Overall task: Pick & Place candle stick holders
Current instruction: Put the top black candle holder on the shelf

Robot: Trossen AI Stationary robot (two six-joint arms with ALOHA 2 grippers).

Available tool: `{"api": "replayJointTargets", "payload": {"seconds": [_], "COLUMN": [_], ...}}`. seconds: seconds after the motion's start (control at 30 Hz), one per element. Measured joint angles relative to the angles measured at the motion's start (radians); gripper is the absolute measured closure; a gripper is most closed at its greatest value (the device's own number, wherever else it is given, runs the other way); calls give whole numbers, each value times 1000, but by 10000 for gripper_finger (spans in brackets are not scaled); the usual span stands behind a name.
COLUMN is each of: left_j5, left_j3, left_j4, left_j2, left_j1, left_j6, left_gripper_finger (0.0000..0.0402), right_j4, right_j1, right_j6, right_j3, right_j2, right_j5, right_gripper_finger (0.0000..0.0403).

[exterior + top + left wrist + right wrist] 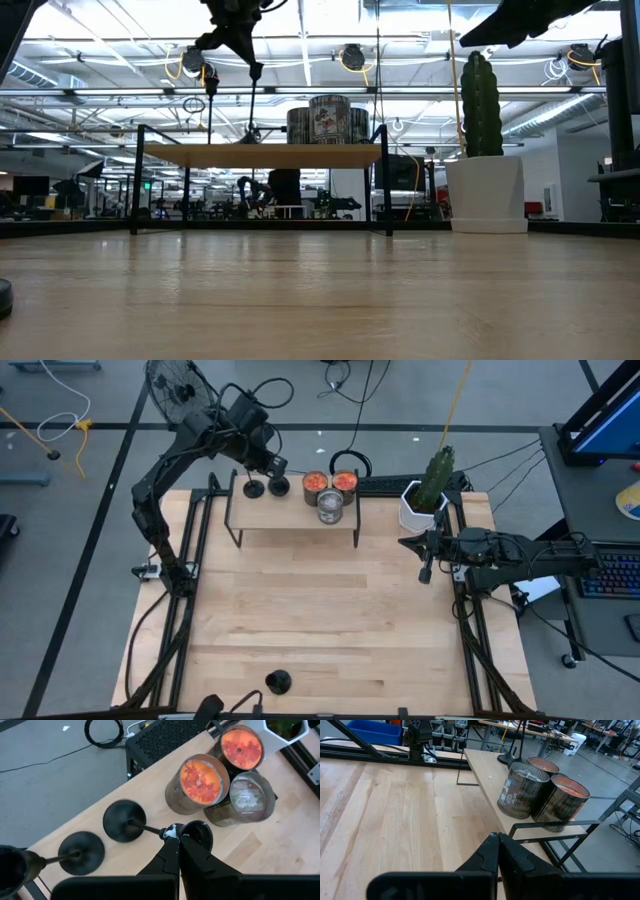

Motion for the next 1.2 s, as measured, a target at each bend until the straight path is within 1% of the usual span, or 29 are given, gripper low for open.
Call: {"api": "replayJointTargets", "payload": {"seconds": [0.4,1.2], "left_j5": [6,11], "left_j3": [0,0], "left_j4": [-23,31], "left_j2": [0,17], "left_j1": [14,20], "left_j6": [2,33], "left_gripper_finger": [401,398], "right_j4": [0,0], "right_j1": [0,0], "right_j6": [0,7], "right_j3": [0,0], "right_j2": [0,0], "right_j5": [0,0], "right_gripper_finger": [403,403]}}
